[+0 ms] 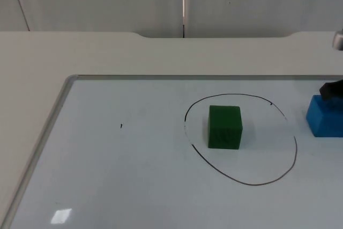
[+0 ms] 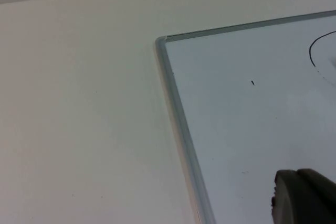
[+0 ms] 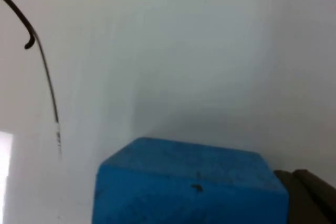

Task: Push the two cubes into the marked area.

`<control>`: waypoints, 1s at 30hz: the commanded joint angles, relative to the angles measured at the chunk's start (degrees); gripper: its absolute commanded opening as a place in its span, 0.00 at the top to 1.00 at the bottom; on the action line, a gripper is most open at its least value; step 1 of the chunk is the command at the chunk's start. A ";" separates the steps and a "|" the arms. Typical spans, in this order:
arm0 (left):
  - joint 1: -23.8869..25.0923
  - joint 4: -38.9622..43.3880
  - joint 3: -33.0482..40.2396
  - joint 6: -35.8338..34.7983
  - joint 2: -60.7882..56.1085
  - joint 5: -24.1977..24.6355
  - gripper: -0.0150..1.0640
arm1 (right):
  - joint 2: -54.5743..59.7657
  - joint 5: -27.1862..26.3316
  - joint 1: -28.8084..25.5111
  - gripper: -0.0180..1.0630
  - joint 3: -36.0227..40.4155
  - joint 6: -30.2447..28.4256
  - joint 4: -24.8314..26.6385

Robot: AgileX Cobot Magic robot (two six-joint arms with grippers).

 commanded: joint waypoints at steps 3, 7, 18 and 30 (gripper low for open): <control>0.13 -0.52 0.19 -0.32 -0.22 -0.45 0.99 | -0.25 0.29 0.22 0.98 -0.06 -0.06 1.00; 0.13 -0.52 0.19 -0.32 -0.22 -0.45 0.99 | -0.25 0.88 0.22 0.98 -0.06 -0.06 1.00; 0.13 -0.52 0.19 -0.32 -0.22 -0.45 0.99 | -0.25 0.65 2.93 0.98 -0.06 0.08 1.47; 0.13 -0.52 0.19 -0.32 -0.22 -0.45 0.99 | -0.25 0.49 4.40 0.98 -0.06 0.08 2.66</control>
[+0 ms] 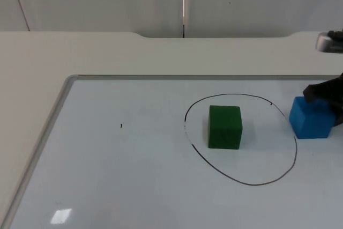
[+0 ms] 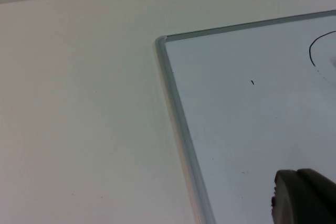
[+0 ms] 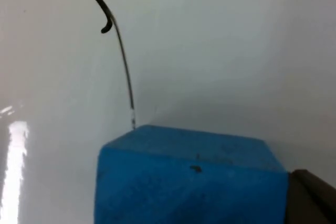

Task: Push the two cubes into the marked area.

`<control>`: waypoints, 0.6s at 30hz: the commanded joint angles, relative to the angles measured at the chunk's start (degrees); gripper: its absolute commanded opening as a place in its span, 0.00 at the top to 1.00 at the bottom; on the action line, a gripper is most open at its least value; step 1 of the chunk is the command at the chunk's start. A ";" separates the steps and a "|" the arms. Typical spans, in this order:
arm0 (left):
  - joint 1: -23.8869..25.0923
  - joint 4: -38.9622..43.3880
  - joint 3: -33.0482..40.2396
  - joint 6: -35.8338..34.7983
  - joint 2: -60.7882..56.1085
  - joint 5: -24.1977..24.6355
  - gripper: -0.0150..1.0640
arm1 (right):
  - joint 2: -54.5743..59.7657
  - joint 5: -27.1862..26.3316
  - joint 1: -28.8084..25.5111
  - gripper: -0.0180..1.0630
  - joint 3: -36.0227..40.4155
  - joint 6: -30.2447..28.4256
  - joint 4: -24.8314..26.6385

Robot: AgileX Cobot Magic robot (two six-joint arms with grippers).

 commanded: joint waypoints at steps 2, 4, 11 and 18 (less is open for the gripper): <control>0.13 -0.52 0.19 -0.32 -0.22 -0.45 0.99 | -0.25 0.10 0.56 0.98 -0.06 -0.04 0.27; 0.13 -0.52 0.19 -0.32 -0.22 -0.45 0.99 | -0.25 0.19 0.56 0.98 -0.06 0.89 0.27; 0.13 -0.52 0.19 -0.32 -0.22 -0.45 0.99 | -0.25 0.07 2.65 0.98 -0.06 1.40 0.36; 0.13 -0.52 0.19 -0.32 -0.22 -0.45 0.99 | -0.25 -1.39 5.20 0.98 -0.06 2.31 0.23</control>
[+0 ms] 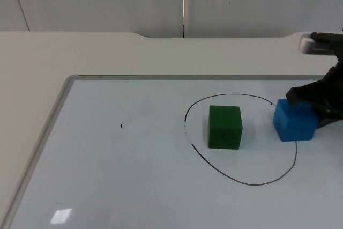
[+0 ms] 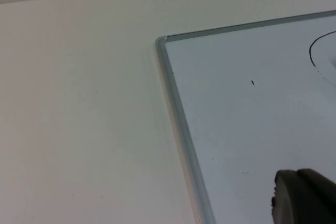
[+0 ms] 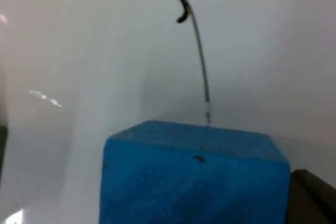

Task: Push the two cubes into the marked area.

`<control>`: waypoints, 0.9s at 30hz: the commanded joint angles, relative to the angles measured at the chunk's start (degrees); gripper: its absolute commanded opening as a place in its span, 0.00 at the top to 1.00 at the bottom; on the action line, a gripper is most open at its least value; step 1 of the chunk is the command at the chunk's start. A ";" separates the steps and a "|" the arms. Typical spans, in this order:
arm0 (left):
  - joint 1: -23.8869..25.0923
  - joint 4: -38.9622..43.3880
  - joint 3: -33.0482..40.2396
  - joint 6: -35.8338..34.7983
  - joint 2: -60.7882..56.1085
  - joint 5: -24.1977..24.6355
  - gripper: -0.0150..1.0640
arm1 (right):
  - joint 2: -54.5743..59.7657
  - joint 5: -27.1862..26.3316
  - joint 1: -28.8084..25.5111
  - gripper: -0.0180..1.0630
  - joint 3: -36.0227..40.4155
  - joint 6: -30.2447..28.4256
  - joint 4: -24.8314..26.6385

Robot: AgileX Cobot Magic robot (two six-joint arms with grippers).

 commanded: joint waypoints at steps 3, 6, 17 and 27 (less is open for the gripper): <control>0.13 -0.52 0.19 -0.32 -0.22 -0.45 0.99 | -0.25 -0.71 0.60 0.98 -0.06 0.85 0.36; 0.13 -0.52 0.19 -0.32 -0.22 -0.45 0.99 | -0.25 -0.71 0.60 0.98 -0.06 0.85 0.36; 0.13 -0.52 0.19 -0.32 -0.22 -0.45 0.99 | -0.25 -0.71 0.87 0.98 -0.06 2.13 3.13; 0.13 -0.52 0.19 -0.32 -0.22 -0.45 0.99 | -0.25 -1.86 4.43 0.98 -0.06 2.13 2.83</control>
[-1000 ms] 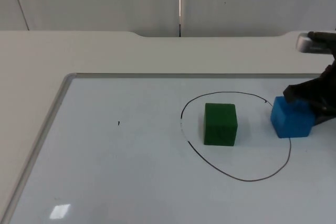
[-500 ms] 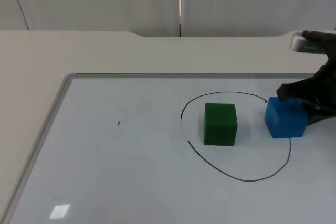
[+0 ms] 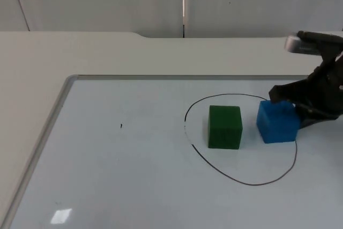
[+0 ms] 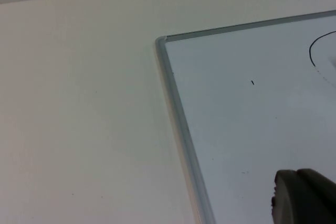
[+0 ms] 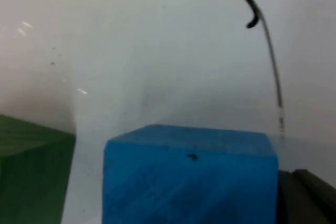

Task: Push the two cubes into the marked area.

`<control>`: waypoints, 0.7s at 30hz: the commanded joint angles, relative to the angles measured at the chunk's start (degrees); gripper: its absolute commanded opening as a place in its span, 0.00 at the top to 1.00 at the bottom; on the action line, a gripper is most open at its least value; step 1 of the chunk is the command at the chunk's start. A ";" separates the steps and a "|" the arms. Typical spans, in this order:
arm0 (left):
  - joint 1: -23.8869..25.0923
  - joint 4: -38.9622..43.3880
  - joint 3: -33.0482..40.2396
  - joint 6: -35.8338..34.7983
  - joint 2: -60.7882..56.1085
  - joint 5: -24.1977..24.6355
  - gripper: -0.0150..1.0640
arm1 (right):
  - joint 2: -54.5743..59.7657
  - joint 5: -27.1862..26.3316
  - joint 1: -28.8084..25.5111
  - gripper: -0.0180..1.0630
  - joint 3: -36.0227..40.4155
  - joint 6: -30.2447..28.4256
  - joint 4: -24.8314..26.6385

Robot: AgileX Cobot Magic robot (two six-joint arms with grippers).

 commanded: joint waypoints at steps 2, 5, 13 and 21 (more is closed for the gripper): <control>0.13 -0.52 0.19 -0.32 -0.22 -0.45 0.99 | -0.25 -0.51 1.20 0.98 -0.06 -0.22 -0.06; 0.13 -0.52 0.19 -0.32 -0.22 -0.45 0.99 | -0.25 -0.51 1.83 0.98 -0.06 -0.06 0.05; 0.13 -0.52 0.19 -0.32 -0.22 -0.45 0.99 | -0.25 -0.51 2.13 0.98 -0.06 -0.06 -0.06; 0.13 -0.52 0.19 -0.32 -0.22 -0.45 0.99 | -0.25 -1.07 2.13 0.98 -0.06 -0.06 -3.50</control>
